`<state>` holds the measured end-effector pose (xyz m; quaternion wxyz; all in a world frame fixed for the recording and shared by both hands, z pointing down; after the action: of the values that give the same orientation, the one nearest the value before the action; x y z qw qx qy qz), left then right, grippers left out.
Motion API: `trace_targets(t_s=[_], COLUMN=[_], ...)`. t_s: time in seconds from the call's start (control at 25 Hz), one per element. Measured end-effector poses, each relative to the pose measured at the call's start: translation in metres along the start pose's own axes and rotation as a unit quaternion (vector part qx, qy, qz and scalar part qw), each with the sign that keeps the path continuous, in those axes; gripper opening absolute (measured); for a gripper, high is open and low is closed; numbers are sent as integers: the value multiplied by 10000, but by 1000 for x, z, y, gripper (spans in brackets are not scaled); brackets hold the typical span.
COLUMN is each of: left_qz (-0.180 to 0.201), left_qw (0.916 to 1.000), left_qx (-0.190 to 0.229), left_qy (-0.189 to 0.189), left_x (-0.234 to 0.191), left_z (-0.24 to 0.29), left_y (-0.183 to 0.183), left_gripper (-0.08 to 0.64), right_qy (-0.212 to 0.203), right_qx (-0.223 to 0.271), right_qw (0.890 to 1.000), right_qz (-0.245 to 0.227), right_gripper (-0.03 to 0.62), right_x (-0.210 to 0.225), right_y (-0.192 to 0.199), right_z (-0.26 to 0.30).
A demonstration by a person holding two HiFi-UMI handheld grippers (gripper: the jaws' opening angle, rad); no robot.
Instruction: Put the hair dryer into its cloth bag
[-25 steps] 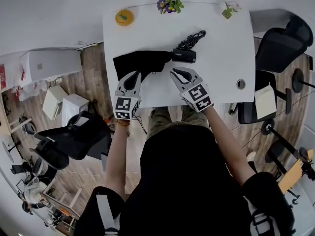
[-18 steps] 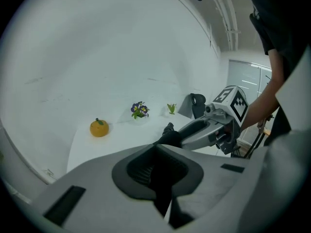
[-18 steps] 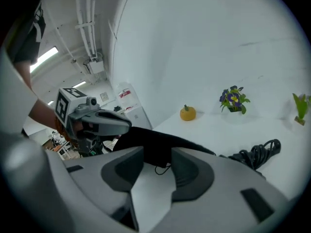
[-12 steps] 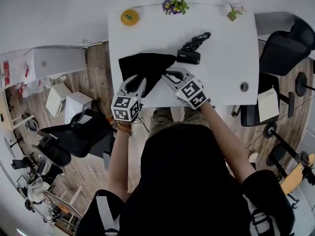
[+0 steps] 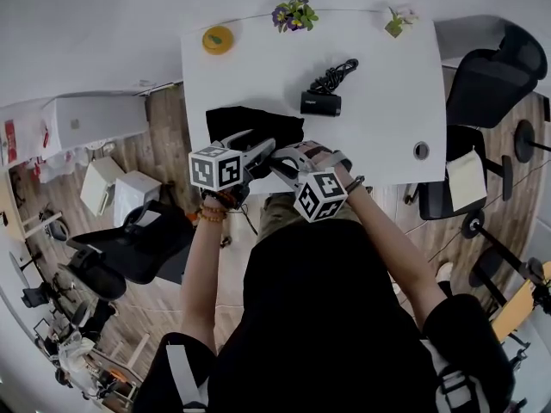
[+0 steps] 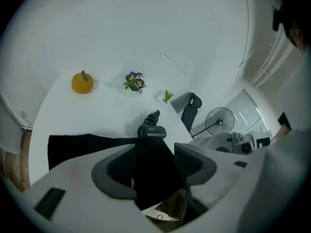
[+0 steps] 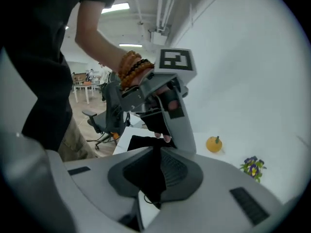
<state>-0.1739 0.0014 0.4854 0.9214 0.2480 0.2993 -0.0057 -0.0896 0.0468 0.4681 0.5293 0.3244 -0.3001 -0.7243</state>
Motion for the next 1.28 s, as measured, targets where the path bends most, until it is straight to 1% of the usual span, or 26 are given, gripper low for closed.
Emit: trace_targets(t_s=[0.12, 0.16, 0.24, 0.28, 0.32, 0.36, 0.4, 0.44, 0.52, 0.56, 0.6, 0.64, 0.68, 0.72, 0.76, 0.8, 0.84, 0.88, 0.92, 0.96, 1.0, 1.04, 1.12, 1.2, 1.24, 1.28], left_qz=[143, 194, 327, 379, 402, 383, 323, 226, -63, -230, -372, -462, -494, -481, -450, -424, -416, -422, -430, -427, -410, -380, -289, -139, -43, 53], left_qw=[9989, 9975, 9939, 9929, 9930, 9938, 9951, 9967, 9991, 9993, 9989, 9983, 9978, 9975, 9974, 9973, 9970, 9966, 9961, 9958, 9956, 9955, 9956, 9960, 9964, 9969], left_qx=[-439, -655, -1025, -1096, -1089, -1028, -918, -760, -353, -138, 58, 211, 309, 364, 403, 445, 499, 558, 614, 656, 678, 677, 617, 528, 494, 476], left_qy=[122, 178, 255, 253, 226, 199, 185, 182, 213, 243, 272, 296, 324, 357, 389, 413, 430, 444, 458, 478, 509, 551, 650, 708, 689, 628], left_x=[0, 0, -1, -2, -3, -4, -5, -5, -5, -4, -4, -3, -1, 2, 5, 8, 9, 11, 12, 13, 15, 17, 22, 26, 27, 27], left_z=[13, 17, 23, 24, 25, 24, 23, 20, 13, 9, 4, -1, -7, -12, -17, -22, -28, -34, -39, -43, -46, -48, -50, -53, -53, -53], left_y=[6, 10, 18, 21, 22, 21, 20, 16, 9, 6, 4, 2, 1, 1, 2, 2, 3, 3, 4, 6, 7, 9, 13, 18, 20, 22], left_gripper=[267, 272, 269, 189, 66, 40, 32, 31, 31, 31, 29, 29, 29, 29, 29, 29, 29, 29, 29, 29, 29, 29, 29, 29, 29, 29], right_qy=[5, -16, -67, -75, -77, -86, -120, -199, -531, -750, -946, -1076, -1116, -1055, -888, -625, -297, 37, 320, 522, 634, 657, 485, 252, 177, 119], right_qx=[-308, -389, -435, -425, -416, -408, -389, -348, -178, -34, 164, 414, 693, 968, 1196, 1343, 1390, 1343, 1217, 1045, 862, 689, 397, 117, -32, -159], right_qw=[9961, 9940, 9921, 9925, 9932, 9940, 9950, 9962, 9977, 9971, 9953, 9926, 9888, 9837, 9772, 9702, 9647, 9623, 9631, 9662, 9709, 9763, 9873, 9954, 9976, 9987], right_qz=[-829, -1023, -1172, -1146, -1086, -1008, -908, -771, -380, -146, 105, 383, 708, 1091, 1514, 1917, 2216, 2366, 2381, 2296, 2142, 1942, 1460, 920, 673, 476], right_gripper=[60, 60, 60, 60, 60, 60, 60, 60, 67, 107, 169, 204, 206, 205, 204, 204, 204, 204, 204, 204, 204, 204, 204, 200, 170, 126], right_x=[-12, -15, -21, -23, -24, -24, -25, -26, -29, -30, -30, -28, -22, -14, -2, 11, 26, 39, 50, 58, 64, 67, 65, 60, 58, 58], right_y=[-5, -5, -3, -2, 0, 3, 5, 7, 9, 10, 9, 8, 8, 10, 17, 26, 37, 47, 56, 63, 68, 70, 67, 61, 59, 57], right_z=[0, 0, 0, -1, -1, -2, -3, -5, -10, -15, -21, -29, -39, -49, -60, -68, -72, -72, -69, -63, -55, -47, -27, -8, 0, 5])
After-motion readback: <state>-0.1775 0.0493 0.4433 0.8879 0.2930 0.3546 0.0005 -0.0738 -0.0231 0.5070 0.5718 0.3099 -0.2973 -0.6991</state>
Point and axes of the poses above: the fingertips, and each gripper's own axes: z forward along the fingers, x to its right, y out of its underside, the point moved 5 cm from there along -z, backward along the fingers, and after that the axes turned 3 degrees about -y, right-handed, at the moved point
